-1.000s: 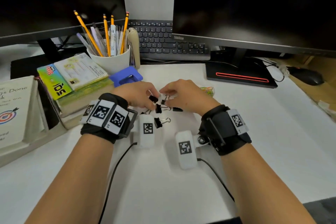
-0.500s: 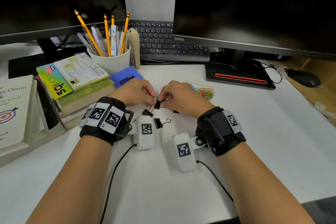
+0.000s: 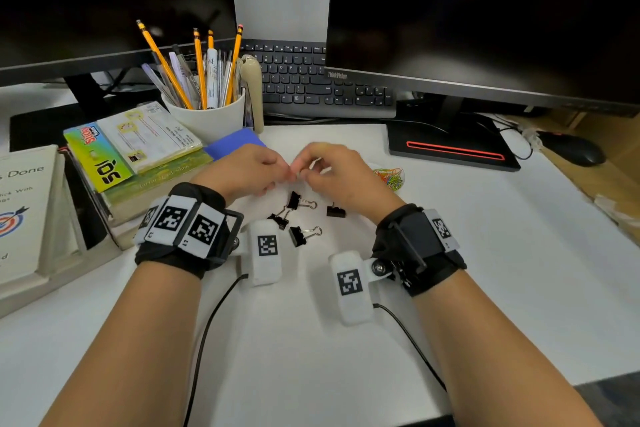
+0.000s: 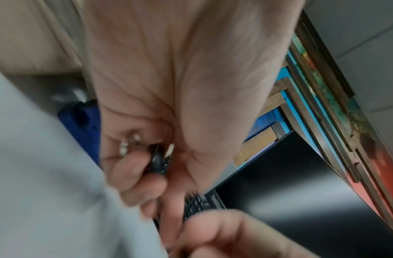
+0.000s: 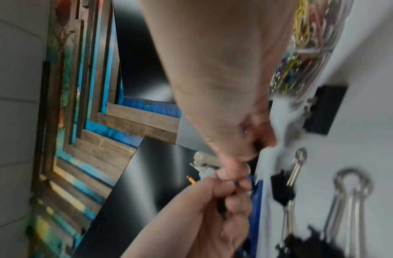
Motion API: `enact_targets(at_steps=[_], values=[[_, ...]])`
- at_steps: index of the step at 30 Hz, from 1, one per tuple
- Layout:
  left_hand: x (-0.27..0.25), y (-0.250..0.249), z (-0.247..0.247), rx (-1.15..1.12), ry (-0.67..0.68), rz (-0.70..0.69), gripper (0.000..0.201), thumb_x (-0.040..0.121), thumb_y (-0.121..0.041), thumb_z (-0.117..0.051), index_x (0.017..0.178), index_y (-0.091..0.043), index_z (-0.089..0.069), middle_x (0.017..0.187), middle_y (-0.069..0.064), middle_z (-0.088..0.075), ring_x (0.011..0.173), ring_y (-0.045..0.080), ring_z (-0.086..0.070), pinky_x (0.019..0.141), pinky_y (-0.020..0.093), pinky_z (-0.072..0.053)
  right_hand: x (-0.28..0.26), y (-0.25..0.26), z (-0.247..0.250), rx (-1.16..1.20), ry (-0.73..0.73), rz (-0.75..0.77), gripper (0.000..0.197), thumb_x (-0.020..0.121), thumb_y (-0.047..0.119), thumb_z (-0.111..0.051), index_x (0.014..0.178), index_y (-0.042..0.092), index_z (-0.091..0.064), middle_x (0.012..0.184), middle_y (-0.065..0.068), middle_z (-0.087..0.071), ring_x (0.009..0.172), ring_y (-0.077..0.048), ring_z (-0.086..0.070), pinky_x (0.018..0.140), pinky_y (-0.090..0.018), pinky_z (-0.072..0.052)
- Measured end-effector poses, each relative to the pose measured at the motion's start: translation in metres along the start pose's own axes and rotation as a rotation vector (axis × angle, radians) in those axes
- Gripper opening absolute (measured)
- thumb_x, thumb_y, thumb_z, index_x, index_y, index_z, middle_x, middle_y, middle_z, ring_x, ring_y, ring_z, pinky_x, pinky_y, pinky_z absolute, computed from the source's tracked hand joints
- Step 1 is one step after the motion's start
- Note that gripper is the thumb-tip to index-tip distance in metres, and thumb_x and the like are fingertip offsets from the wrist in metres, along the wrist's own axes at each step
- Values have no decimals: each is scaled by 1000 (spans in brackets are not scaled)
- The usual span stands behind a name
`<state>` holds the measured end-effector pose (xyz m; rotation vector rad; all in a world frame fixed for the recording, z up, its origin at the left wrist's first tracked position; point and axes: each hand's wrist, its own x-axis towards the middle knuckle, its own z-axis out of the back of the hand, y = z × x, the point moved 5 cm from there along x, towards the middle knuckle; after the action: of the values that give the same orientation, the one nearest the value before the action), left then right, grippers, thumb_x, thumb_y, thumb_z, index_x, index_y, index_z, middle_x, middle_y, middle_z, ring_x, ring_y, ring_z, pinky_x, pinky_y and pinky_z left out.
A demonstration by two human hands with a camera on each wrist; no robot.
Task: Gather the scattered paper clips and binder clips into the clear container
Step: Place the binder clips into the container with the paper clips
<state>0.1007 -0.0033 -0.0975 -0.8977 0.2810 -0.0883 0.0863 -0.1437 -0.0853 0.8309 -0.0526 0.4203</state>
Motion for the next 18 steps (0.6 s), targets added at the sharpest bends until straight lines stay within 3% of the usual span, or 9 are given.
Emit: enact_targets(at_steps=[1,4,6,8,10,13,15,18], values=[[-2,-1,-5,54,74,2,11,88,-21,-61,90,-16,-71,79,1,-57,68,14,-46,66,22,-40,1,-2,5,178,-51,-26,19,89,5,-57,91,20,-66,90,6,-64,75,-10,-54,72,-18,-45],[-6,-2,-15,189,195,2,31,77,-31,-76,106,-23,-68,92,-4,-57,85,12,-53,77,22,-42,0,-9,17,723,-100,-137,21,94,6,-51,96,22,-65,91,5,-62,82,-11,-57,75,-22,-47],[-7,-4,-17,220,208,-24,34,75,-27,-78,107,-26,-68,93,-5,-52,90,10,-51,78,17,-39,-2,-11,18,1053,-81,-233,22,96,6,-45,100,14,-65,88,-1,-60,84,-18,-60,76,-27,-52],[-7,-4,-18,228,202,-53,30,75,-23,-78,103,-27,-69,91,-5,-49,87,8,-49,74,14,-37,-5,-13,17,1191,-93,-335,21,97,10,-46,101,6,-65,85,-5,-56,81,-23,-63,70,-27,-55],[-7,-4,-18,226,186,-63,25,76,-18,-77,98,-25,-69,89,-5,-50,80,6,-49,71,13,-37,-7,-14,16,1174,-91,-409,24,99,19,-46,99,5,-65,82,-5,-51,70,-19,-58,58,-22,-52],[-7,-3,-16,224,161,-63,17,77,-12,-75,92,-19,-70,84,-3,-60,69,5,-52,68,13,-42,-10,-15,19,1025,-44,-480,17,96,21,-54,99,8,-64,74,0,-45,52,-7,-40,38,-15,-31],[-7,-2,-13,222,141,-67,13,78,-11,-74,87,-20,-70,80,-4,-63,69,6,-55,68,15,-44,-12,-15,25,824,14,-457,15,91,20,-62,101,9,-65,64,5,-42,46,-5,-30,35,-15,-21],[-6,-1,-12,234,128,-95,21,77,-12,-74,94,-23,-69,83,-6,-57,78,9,-54,75,18,-44,-19,-14,30,514,170,-424,16,86,18,-68,100,12,-70,48,12,-41,42,-8,-25,36,-17,-19]])
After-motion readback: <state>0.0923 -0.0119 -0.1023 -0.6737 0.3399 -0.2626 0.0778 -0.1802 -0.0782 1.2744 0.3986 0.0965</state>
